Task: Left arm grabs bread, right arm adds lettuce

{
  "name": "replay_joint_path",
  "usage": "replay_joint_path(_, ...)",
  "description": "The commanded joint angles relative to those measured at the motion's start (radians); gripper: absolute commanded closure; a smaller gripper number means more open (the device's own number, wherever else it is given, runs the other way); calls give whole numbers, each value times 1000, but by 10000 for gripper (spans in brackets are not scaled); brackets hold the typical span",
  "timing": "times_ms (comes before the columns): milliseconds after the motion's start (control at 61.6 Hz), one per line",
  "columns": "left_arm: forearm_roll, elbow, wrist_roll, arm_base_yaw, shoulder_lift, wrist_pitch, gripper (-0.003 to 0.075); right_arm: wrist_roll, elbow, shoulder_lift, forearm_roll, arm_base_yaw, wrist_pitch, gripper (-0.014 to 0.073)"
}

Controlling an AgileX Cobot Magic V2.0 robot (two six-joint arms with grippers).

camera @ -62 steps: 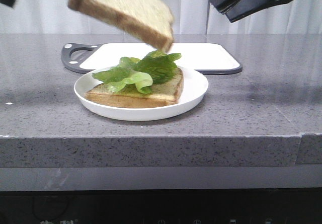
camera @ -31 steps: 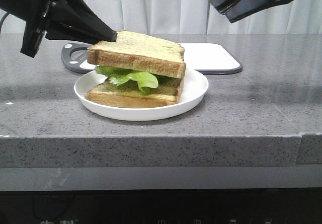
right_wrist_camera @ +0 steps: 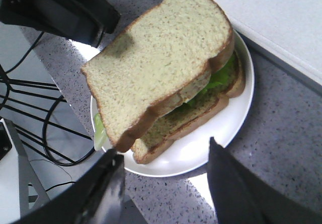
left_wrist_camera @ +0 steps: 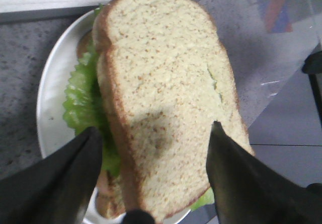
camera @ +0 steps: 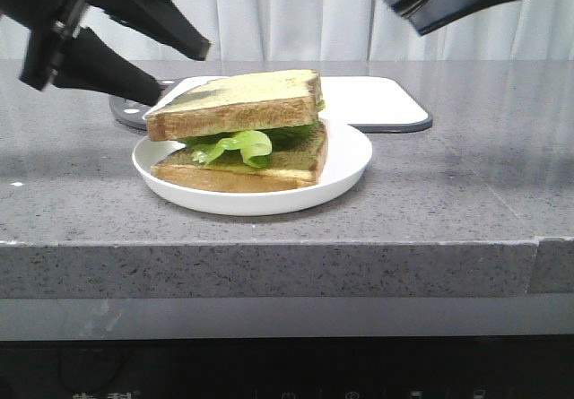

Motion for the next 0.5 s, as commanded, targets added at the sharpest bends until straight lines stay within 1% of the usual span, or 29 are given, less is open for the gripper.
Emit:
replay_joint_path(0,65,-57,-81,4,-97,22,268,106,-33,-101,-29,-7,9,190)
replay_joint_path(97,228,-83,-178,4,-166,17,269,255,-33,-174,-156,-7,18,190)
replay_joint_path(162,327,-92,-242,4,-215,6,269,372,-33,-228,-270,-7,23,190)
replay_joint_path(260,556,-92,-380,4,-314,-13,269,514,-33,-313,-456,-7,27,190)
replay_joint_path(324,693,-89,-482,4,-373,-19,269,594,-32,-365,-542,-7,29,190)
replay_joint_path(438,874,-42,-592,4,-484,-49,275,692,-19,-451,-627,-7,25,190)
replay_joint_path(487,919,-7,-632,4,-542,-67,284,724,0,-492,-655,-7,16,190)
